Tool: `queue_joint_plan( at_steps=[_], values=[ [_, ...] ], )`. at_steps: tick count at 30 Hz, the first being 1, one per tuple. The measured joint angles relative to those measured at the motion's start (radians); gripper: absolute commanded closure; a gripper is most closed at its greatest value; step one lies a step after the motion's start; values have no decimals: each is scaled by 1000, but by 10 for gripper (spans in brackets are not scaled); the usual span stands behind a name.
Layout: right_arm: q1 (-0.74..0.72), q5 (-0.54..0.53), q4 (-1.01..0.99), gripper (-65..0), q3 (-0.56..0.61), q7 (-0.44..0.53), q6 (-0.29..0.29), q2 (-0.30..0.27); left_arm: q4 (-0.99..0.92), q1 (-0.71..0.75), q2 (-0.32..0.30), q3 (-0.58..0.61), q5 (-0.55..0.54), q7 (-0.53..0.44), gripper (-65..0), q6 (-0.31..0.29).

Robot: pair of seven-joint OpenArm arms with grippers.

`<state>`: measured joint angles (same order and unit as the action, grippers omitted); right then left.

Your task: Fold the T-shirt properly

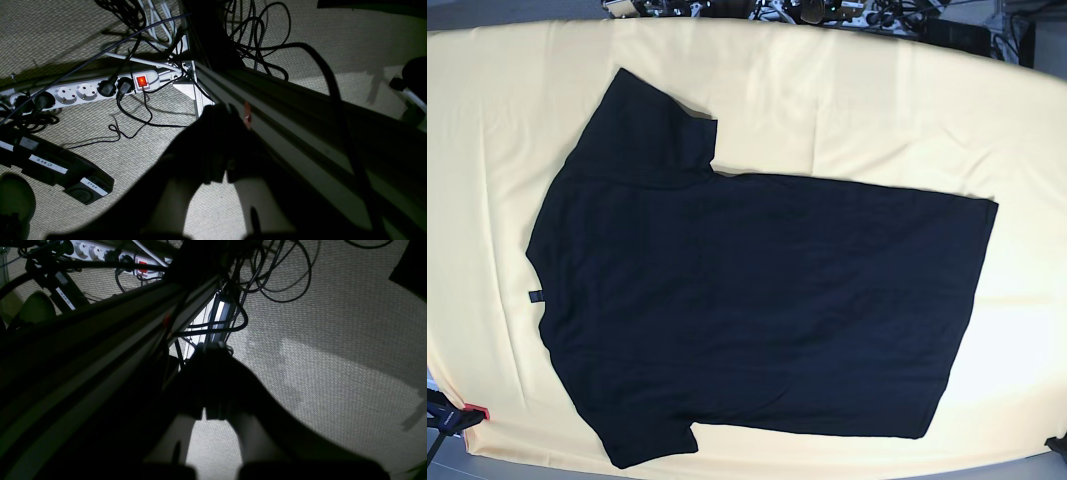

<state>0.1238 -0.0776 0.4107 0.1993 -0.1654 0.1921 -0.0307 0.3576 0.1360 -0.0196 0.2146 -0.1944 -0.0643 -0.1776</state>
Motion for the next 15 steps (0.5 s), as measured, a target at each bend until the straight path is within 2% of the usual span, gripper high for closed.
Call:
queue_joint_plan(
  at_steps=[15],
  values=[
    [3,0,16,0,0,0,0,0,16,0,-1,0,0,0,0,0]
  ],
)
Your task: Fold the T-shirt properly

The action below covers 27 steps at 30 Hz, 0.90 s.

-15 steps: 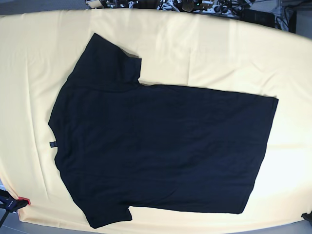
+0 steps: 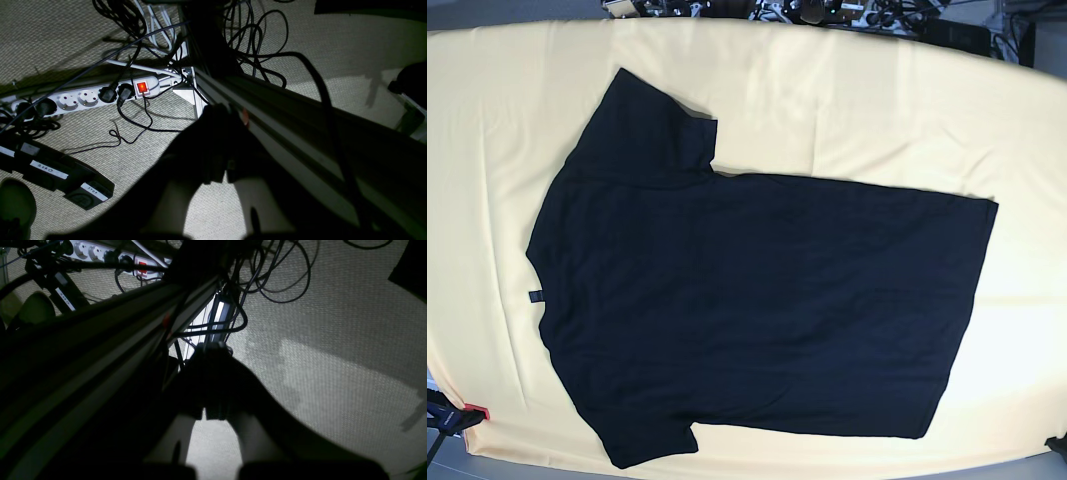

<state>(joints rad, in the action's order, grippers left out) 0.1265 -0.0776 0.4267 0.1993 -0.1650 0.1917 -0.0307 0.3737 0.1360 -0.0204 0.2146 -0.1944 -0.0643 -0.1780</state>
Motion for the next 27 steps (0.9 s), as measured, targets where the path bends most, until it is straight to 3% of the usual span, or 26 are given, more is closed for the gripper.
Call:
queue_joint_plan(
  at_steps=[20,22,26,27],
  values=[
    [0,3,1,0,0,0,1,0,0,0,0,0,0,0,0,0],
    [1,4,1,0,0,-2,23,-3,0,0,0,0,0,5,0,0],
    [11,10,5,0,0,-111,127,-19,24,3,-3,0,3,213,0,-25],
    [21,10,6,0,0,-129,130,-23,43,15,-5,0,7,257,0,-48]
  ],
)
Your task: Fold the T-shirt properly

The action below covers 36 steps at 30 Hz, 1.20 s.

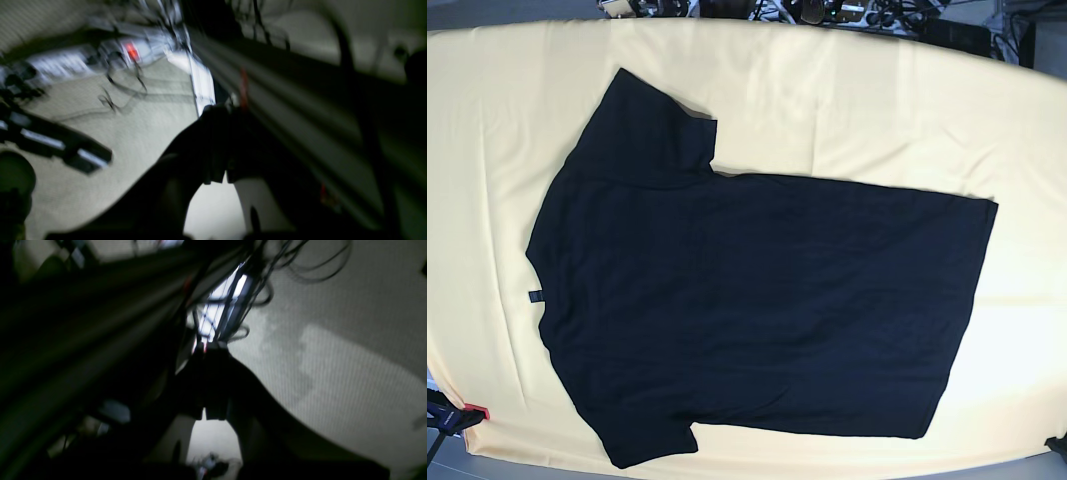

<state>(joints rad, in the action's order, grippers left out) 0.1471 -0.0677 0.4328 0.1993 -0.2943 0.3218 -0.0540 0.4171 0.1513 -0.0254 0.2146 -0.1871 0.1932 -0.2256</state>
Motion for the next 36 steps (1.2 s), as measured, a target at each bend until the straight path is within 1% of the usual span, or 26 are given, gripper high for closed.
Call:
queue_joint_plan(
  at_steps=[1,3,4,7,9,11,13,15,17,18,20,21,23,24,25,27,28,30,33,36],
  values=[
    [11,0,1,0,0,-14,2,-5,24,18,-1,0,1,29,0,-21],
    [53,-3,8,0,0,-15,29,-19,85,68,-12,0,1,65,0,-48],
    [81,-2,8,0,0,-11,47,-24,119,103,-23,0,-7,67,0,-63],
    [204,-1,54,0,-1,-24,91,-47,234,223,-59,0,-9,76,0,-66],
    [304,-2,139,0,0,-48,116,-68,337,305,-98,1,-10,85,0,-64],
    [399,-21,257,0,1,-77,95,-93,460,386,-150,2,-31,106,0,-63],
    [489,-76,399,0,0,-114,61,-122,585,460,-200,0,-73,131,0,-53],
    [579,-109,554,0,-1,-161,49,-148,715,536,-246,-1,-93,155,0,-56],
    [666,-111,715,0,-1,-200,43,-171,841,606,-291,0,-94,164,0,-58],
    [717,-108,796,0,-2,-209,35,-182,902,644,-316,1,-98,162,0,-68],
    [823,-107,954,0,-5,-222,16,-202,1019,724,-375,2,-95,171,0,-67],
    [874,-102,1035,0,-3,-228,14,-215,1078,763,-411,2,-90,175,0,-57],
    [961,-93,1194,0,1,-230,-14,-250,1204,820,-480,-2,-36,210,0,1],
    [997,-74,1276,0,0,-227,-32,-272,1268,842,-508,-10,-8,220,0,21],
    [1027,-35,1352,0,-2,-223,-63,-295,1333,862,-533,-25,8,227,0,36],
    [1078,59,1479,0,-14,-227,-143,-328,1450,903,-572,-68,42,227,0,49],
    [1105,98,1532,0,-26,-226,-170,-338,1496,926,-587,-97,53,225,0,47],
    [1141,154,1622,0,-52,-229,-194,-354,1573,963,-610,-161,61,234,0,39],
    [1144,223,1713,0,-100,-237,-245,-360,1656,981,-631,-269,61,239,0,31],
    [1141,270,1772,0,-180,-179,-258,-381,1724,944,-640,-376,64,226,0,39]
  ],
)
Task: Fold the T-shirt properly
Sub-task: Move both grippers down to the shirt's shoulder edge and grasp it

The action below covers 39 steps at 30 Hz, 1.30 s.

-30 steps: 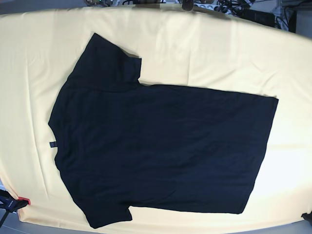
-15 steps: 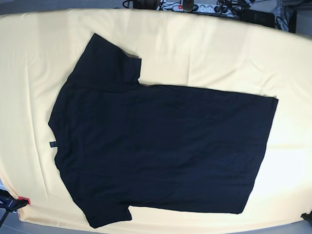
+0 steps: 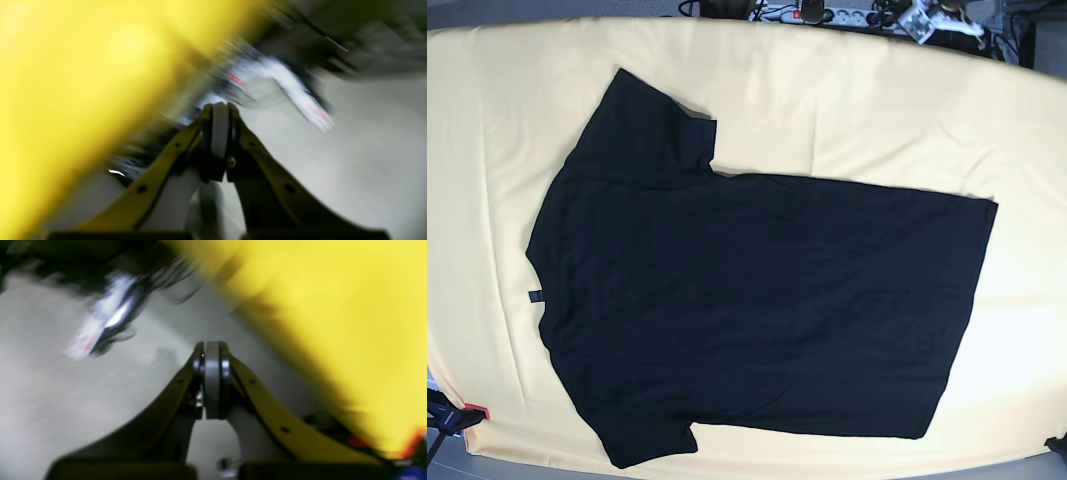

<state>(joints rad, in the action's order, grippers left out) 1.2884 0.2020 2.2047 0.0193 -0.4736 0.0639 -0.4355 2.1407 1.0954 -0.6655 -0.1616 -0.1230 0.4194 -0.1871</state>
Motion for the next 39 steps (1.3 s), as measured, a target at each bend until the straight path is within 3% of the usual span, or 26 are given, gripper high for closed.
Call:
queue_joint_plan(
  at_steps=[3,7,9,11,15,18,19,23,24,29,34,37,39],
  values=[
    [-19,9,26,0,-85,86,50,-14,17,-55,-11,-59,-4,-5,0,-61],
    [-156,3,27,0,-128,115,149,-5,-11,-129,-60,-89,8,-16,0,-61],
    [-234,0,27,0,-130,116,190,-6,-39,-187,-90,-89,44,-60,0,-80],
    [-302,-73,27,0,-132,114,223,-7,-73,-245,-119,-87,60,-127,0,-114],
    [-397,-182,27,0,-130,115,320,-5,-183,-351,-188,-86,106,-240,0,-210],
    [-437,-229,27,0,-128,114,359,-5,-301,-435,-246,-84,122,-374,0,-321],
    [-446,-229,27,0,-129,114,360,-5,-344,-464,-266,-81,128,-438,-32,-357],
    [-460,-229,27,0,-103,118,359,-7,-489,-584,-338,-52,134,-627,-338,-462],
    [-459,-229,27,0,-90,119,359,-6,-513,-619,-357,-26,139,-639,-368,-463],
    [-460,-218,27,0,-21,119,355,-5,-584,-819,-433,234,249,-640,-371,-415],
    [-460,-218,27,0,11,118,340,-5,-620,-1031,-451,497,351,-682,-371,-357],
    [-460,-192,27,0,11,119,337,-5,-648,-1140,-451,639,410,-712,-371,-266],
    [-459,-187,27,0,11,118,336,-5,-671,-1213,-444,713,439,-715,-371,-248]
  ],
)
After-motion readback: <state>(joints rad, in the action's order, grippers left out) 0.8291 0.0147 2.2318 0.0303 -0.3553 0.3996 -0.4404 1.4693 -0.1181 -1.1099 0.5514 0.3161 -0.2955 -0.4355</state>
